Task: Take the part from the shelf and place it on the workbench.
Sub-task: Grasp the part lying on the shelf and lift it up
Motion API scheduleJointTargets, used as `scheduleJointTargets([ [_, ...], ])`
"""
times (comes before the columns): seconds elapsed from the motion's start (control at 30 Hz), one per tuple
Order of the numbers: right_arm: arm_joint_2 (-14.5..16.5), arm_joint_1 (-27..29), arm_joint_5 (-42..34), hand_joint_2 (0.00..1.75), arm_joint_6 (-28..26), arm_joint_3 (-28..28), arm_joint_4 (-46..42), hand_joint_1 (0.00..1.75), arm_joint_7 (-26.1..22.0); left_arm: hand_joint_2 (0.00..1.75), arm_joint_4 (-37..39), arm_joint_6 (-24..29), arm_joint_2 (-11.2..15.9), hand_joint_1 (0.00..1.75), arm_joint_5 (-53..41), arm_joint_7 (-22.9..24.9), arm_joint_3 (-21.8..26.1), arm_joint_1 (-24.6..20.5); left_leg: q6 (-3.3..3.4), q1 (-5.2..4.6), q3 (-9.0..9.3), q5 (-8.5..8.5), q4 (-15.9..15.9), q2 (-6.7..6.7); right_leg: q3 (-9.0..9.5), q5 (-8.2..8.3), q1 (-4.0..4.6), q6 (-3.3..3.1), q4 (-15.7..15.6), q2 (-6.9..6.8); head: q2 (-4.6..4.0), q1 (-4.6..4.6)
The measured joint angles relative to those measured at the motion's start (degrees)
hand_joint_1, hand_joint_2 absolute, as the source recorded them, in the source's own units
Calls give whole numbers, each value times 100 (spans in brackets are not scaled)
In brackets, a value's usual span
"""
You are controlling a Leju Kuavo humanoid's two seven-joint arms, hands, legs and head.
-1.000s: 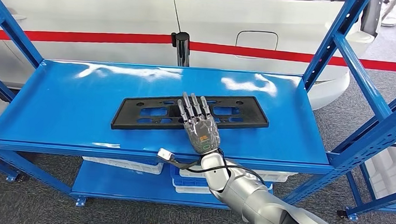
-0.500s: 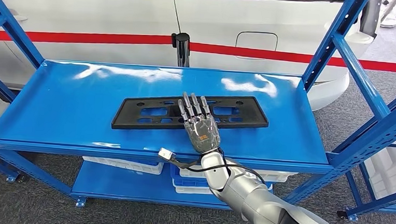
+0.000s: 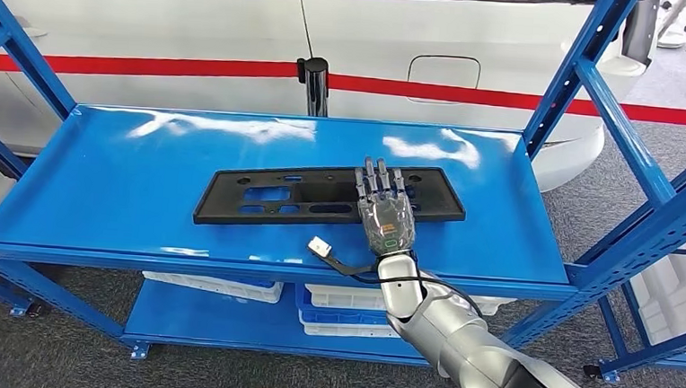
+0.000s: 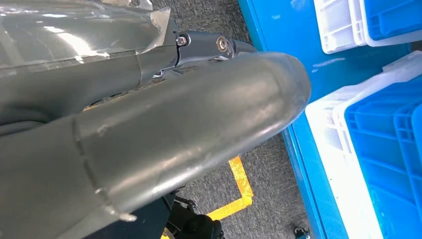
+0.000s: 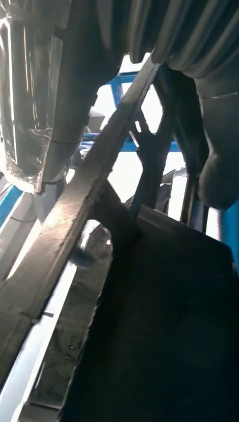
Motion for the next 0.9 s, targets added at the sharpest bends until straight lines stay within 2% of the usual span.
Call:
scheduleJointTargets([
  [0.3, -97, 68, -9, 175, -109, -168, -88, 170, 0, 0, 1, -55, 5, 0, -1, 0, -61, -29, 0, 0, -6, 0, -1, 0, -11, -1, 1, 0, 0, -1, 0, 1],
  [0.63, -390, 268, 3, 175, -319, -388, -544, 175, 0, 0, 108, -122, 16, 0, -63, 0, -264, -116, 1, -3, -17, 0, 1, -1, -18, 0, -1, 0, 0, -2, 0, 1],
  [0.9, -723, 809, 36, 175, -407, -730, -1826, 175, 0, 0, 179, -123, 28, 0, -63, 0, -381, -146, 2, -2, -63, 2, 3, -4, -57, 2, -3, 1, 0, 3, -1, 0],
])
